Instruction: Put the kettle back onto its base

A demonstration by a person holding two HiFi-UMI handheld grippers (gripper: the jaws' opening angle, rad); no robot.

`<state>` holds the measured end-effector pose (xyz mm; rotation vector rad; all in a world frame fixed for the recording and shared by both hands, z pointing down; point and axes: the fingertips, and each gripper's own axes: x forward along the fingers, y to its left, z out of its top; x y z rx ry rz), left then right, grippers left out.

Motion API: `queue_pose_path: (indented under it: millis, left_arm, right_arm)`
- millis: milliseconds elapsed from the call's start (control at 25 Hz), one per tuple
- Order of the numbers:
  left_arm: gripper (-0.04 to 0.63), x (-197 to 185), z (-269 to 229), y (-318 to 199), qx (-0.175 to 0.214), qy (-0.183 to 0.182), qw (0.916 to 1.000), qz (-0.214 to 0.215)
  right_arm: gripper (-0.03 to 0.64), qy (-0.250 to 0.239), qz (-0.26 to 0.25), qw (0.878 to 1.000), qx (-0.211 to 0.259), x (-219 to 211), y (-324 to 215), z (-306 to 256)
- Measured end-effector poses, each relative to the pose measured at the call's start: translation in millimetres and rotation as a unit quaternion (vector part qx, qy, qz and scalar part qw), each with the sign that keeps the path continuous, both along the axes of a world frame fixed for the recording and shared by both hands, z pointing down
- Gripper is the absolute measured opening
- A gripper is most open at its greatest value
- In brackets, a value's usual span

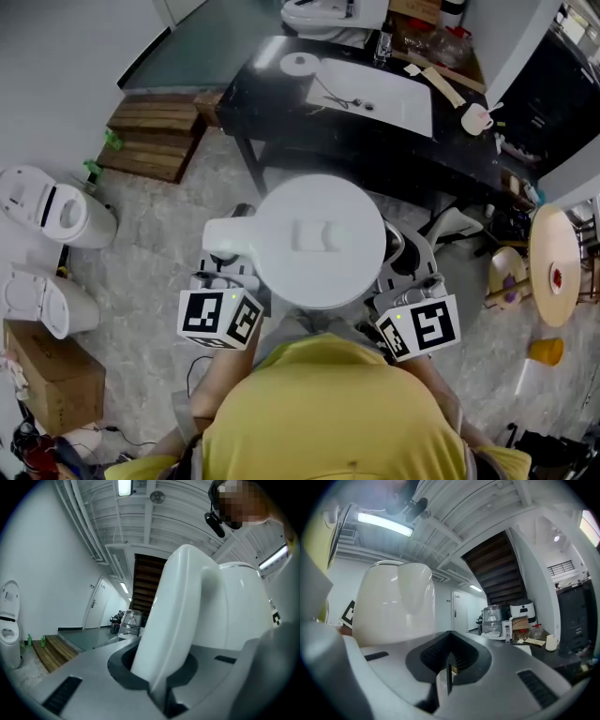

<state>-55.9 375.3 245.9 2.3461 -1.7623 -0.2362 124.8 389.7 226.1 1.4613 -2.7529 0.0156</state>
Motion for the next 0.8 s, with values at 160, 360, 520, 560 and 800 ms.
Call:
queue_pose_path:
  millis: [160, 360, 520, 560, 800]
  left_arm:
    - [0.031, 1, 1, -8, 0.001, 0.003, 1.0, -0.008]
    - [0.031, -3, 2, -19, -0.003, 0.002, 0.9998, -0.02]
    - [0.031, -11, 3, -32, -0.005, 0.005, 0.9996, -0.027]
    - [0.031, -14, 4, -36, -0.005, 0.006, 0.9996, -0.028]
    - [0.032, -35, 8, -73, -0.007, 0.005, 0.9994, -0.033]
  right_arm:
    - [0.015, -0.002, -0.008, 1.0, 0.014, 2, -9, -3]
    - [0.015, -0.001, -0.018, 1.0, 0.013, -2, -21, -2]
    - [0.015, -0.002, -0.015, 1.0, 0.009, -6, -36, 1]
    - [0.015, -0.001, -0.013, 1.0, 0.008, -6, -41, 2]
    - [0.015, 0.001, 0.003, 1.0, 0.005, -16, -79, 6]
